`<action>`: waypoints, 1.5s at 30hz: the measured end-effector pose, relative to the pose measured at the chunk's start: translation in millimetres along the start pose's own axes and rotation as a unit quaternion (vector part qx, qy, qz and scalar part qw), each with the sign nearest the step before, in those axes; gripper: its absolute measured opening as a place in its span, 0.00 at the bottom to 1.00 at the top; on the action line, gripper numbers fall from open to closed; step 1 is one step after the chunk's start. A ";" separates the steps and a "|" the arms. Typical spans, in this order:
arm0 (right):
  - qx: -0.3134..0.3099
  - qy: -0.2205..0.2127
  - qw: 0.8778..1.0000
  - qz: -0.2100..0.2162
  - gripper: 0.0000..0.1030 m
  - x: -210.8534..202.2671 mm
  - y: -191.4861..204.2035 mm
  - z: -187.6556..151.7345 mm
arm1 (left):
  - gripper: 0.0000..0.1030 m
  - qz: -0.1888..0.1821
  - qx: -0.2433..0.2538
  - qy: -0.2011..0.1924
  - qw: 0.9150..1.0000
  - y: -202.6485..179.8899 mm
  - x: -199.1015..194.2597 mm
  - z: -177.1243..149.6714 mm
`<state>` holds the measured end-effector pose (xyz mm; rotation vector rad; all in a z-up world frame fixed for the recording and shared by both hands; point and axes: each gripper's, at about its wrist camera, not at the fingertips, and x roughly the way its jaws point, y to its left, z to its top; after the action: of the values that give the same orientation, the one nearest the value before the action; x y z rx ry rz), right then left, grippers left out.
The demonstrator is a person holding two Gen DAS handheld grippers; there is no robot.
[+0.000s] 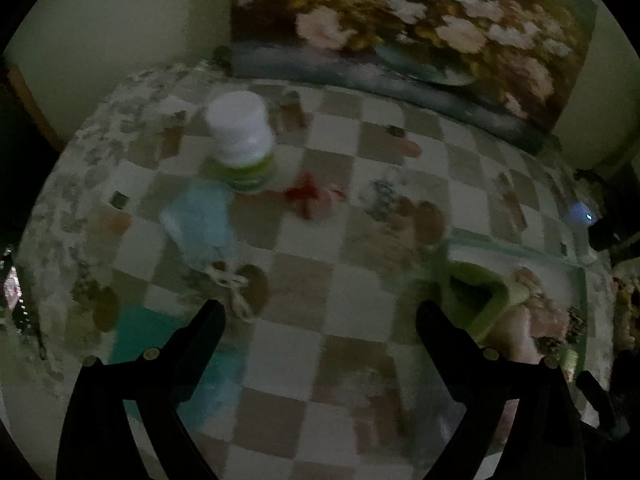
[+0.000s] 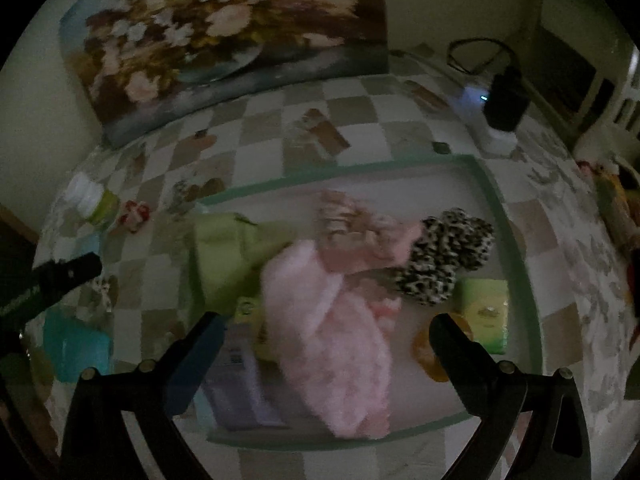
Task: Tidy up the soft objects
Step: 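Withdraw both tools from the tray toward the blue mask and red scrunchie, then grasp the red-and-pink scrunchie with the right tool while the left tool grasps the blue face mask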
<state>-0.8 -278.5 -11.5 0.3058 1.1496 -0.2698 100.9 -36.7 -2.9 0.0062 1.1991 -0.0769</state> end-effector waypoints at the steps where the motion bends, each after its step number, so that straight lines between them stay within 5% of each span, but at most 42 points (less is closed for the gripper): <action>1: -0.003 -0.001 1.000 0.004 1.00 -0.6 3.9 -0.4 | 0.93 0.007 -0.001 -0.002 1.000 5.2 -0.6 1.5; 12: -0.046 -0.003 0.999 -0.005 1.00 2.4 30.3 -3.1 | 0.93 0.041 -0.046 -0.005 0.998 66.1 -2.5 14.6; 27: -0.099 -0.011 0.995 0.022 1.00 7.9 82.4 -6.4 | 0.93 0.042 -0.140 -0.003 0.989 147.9 -3.6 18.3; 37: -0.132 -0.017 0.990 0.036 1.00 17.8 123.5 5.8 | 0.93 0.011 -0.184 0.017 0.983 180.6 10.8 15.6; 45: -0.171 -0.018 0.984 0.049 1.00 38.9 163.8 33.0 | 0.93 -0.031 -0.163 0.043 0.985 182.3 34.1 34.3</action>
<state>101.6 -141.1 -18.8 0.0530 1.1191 0.0102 156.7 141.6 -28.7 -0.3170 1.2877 0.0660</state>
